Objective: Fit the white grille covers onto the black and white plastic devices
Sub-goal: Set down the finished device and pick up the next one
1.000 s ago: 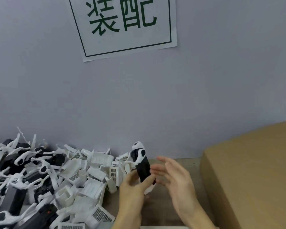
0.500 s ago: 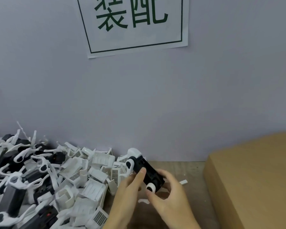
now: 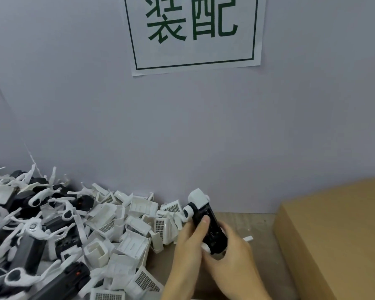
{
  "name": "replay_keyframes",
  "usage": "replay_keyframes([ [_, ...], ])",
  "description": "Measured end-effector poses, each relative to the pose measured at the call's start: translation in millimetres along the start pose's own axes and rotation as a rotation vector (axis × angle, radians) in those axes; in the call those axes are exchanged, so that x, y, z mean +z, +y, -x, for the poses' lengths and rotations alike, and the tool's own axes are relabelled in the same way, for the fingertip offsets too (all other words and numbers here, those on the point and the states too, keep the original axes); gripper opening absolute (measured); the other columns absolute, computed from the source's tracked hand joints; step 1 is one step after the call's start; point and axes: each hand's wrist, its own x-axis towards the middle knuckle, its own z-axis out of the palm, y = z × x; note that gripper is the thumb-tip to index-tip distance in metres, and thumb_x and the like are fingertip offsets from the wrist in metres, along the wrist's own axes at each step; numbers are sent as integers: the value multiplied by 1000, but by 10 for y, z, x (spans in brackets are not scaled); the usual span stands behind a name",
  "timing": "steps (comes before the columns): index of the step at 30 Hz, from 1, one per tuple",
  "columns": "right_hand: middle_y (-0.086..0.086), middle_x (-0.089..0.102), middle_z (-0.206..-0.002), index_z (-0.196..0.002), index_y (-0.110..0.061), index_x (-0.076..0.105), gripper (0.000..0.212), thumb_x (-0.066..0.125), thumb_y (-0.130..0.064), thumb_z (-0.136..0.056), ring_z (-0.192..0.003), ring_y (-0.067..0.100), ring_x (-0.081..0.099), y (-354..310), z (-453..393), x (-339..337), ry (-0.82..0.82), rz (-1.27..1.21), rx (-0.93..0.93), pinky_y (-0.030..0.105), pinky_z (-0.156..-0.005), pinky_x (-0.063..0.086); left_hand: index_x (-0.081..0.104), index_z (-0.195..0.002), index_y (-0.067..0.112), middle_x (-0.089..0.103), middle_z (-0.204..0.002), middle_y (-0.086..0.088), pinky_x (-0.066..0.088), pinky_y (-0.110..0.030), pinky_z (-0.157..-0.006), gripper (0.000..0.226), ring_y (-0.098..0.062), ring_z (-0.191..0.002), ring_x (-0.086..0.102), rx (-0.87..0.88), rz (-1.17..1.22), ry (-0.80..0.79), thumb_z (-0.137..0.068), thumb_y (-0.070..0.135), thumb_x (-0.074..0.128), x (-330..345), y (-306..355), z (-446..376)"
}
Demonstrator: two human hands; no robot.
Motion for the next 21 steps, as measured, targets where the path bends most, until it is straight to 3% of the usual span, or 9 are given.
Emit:
replay_keyframes([
  [4, -38, 66, -92, -97, -70, 52, 48, 75, -36, -72, -92, -21, 58, -71, 23, -36, -22, 107, -55, -9, -75, 34, 67, -113, 23, 77, -99, 9, 53, -12, -71, 18, -2, -95, 71, 85, -105, 35, -97, 17, 62, 37, -40, -17],
  [6, -40, 66, -97, -102, -72, 52, 52, 75, -33, -77, -96, -22, 58, -80, 15, -44, -69, 73, -48, -10, -78, 33, 69, -109, 21, 78, -96, 7, 54, -13, -69, 15, -6, -93, 72, 87, -88, 49, -96, 15, 63, 10, -19, -19],
  [8, -35, 67, -109, -113, -67, 54, 52, 74, -27, -85, -108, -16, 58, -46, 14, -58, -109, -21, -6, 3, -88, 45, 69, -105, 23, 78, -95, 7, 56, -19, -74, 15, -7, -91, 73, 119, -119, 70, -94, 12, 66, -13, -13, -17],
  [10, -21, 64, -128, -131, -45, 50, 52, 70, -18, -92, -124, -3, 55, 22, 5, -85, -80, -175, 58, 26, -105, 48, 67, -98, 29, 77, -94, 10, 55, -27, -85, 18, -4, -93, 71, 198, -283, 92, -93, 12, 68, -42, -34, -12],
  [11, -15, 61, -133, -136, -36, 47, 54, 70, -15, -92, -127, 2, 54, 33, -4, -103, -48, -230, 69, 31, -107, 47, 66, -96, 32, 75, -94, 14, 53, -31, -90, 21, -2, -95, 69, 254, -395, 88, -92, 12, 68, -50, -51, -2],
  [14, -11, 74, -109, -124, -27, 58, 44, 79, -19, -85, -104, 1, 68, 5, -57, -137, 67, -373, 81, 18, -83, 54, 58, -100, 40, 66, -104, 23, 39, -40, -105, 24, -4, -109, 58, 445, -848, -22, -93, 16, 57, -22, -129, 24],
  [16, -12, 76, -89, -106, -21, 66, 27, 80, -19, -83, -84, 2, 71, -24, -77, -160, 217, -422, 112, 10, -65, 52, 52, -117, 40, 59, -117, 22, 25, -36, -102, 32, -5, -117, 50, 497, -1050, -116, -93, 19, 51, 25, -185, 47],
  [18, -8, 75, -78, -90, -16, 72, 12, 80, -20, -82, -74, 5, 71, -2, -85, -169, 306, -397, 105, 10, -57, 49, 47, -128, 40, 56, -123, 19, 22, -34, -90, 38, -7, -117, 48, 497, -1074, -144, -94, 23, 49, 51, -216, 45],
  [21, -6, 74, -69, -77, -15, 73, 15, 81, -26, -80, -64, 3, 69, 6, -86, -173, 384, -379, 104, 11, -50, 46, 48, -130, 39, 49, -119, 19, 23, -33, -88, 37, -9, -114, 47, 511, -1089, -109, -95, 27, 53, 74, -206, 18],
])
